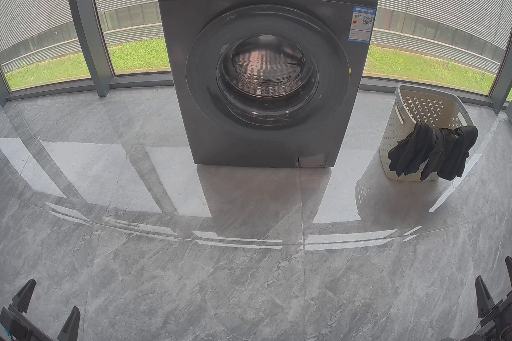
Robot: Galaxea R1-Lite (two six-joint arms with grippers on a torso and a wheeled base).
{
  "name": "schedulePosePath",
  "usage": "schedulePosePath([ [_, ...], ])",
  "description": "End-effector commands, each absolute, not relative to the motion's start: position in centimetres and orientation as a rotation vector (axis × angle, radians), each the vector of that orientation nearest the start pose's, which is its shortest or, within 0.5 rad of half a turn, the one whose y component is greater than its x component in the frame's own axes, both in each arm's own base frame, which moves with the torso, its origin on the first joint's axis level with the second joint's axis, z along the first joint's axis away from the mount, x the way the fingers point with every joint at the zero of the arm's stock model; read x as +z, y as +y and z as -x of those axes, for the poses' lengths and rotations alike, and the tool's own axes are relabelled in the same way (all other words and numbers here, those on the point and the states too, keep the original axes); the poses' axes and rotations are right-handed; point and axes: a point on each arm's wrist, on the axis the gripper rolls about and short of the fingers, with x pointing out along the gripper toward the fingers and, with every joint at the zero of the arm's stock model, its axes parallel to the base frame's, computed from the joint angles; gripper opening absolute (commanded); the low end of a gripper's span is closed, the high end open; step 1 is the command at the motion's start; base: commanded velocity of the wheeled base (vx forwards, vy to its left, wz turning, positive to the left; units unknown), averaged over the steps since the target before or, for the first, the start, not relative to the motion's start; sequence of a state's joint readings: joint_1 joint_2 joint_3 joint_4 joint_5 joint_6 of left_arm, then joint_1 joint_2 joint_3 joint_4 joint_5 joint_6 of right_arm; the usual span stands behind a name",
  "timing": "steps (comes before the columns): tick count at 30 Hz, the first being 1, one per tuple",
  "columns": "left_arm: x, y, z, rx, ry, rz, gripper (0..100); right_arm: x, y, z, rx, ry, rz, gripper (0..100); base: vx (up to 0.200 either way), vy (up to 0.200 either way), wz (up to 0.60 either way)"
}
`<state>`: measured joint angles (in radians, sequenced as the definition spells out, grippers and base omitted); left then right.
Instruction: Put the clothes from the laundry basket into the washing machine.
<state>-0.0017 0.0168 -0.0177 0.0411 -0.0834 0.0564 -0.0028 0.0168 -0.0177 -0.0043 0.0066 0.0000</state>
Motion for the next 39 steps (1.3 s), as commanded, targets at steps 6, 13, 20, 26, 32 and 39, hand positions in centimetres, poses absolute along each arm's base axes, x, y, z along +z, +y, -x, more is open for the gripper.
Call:
schedulePosePath([
  [6, 7.12, -0.18, 2.3, -0.085, 0.039, -0.053, 100, 7.6, 0.01, 2.27, -0.003, -0.003, -0.005, 100, 0.0, 0.0, 0.0],
  [13, 7.12, -0.18, 2.3, -0.084, 0.039, -0.049, 100, 7.61, 0.0, 2.27, -0.003, -0.005, -0.006, 100, 0.0, 0.0, 0.0],
  [20, 7.12, -0.18, 2.3, -0.082, 0.04, -0.044, 100, 7.61, 0.0, 2.27, -0.003, -0.005, -0.005, 100, 0.143, 0.0, 0.0],
  [26, 7.12, -0.18, 2.3, -0.082, 0.04, -0.043, 100, 7.61, 0.0, 2.27, -0.003, -0.005, -0.005, 100, 0.2, 0.0, 0.0],
  [32, 7.12, -0.18, 2.3, -0.082, 0.04, -0.044, 100, 7.61, 0.0, 2.27, -0.002, -0.005, -0.003, 100, 0.2, 0.0, 0.0],
  [39, 7.12, -0.18, 2.3, -0.084, 0.039, -0.044, 100, 7.6, 0.0, 2.27, -0.003, -0.003, -0.005, 100, 0.2, 0.0, 0.0],
])
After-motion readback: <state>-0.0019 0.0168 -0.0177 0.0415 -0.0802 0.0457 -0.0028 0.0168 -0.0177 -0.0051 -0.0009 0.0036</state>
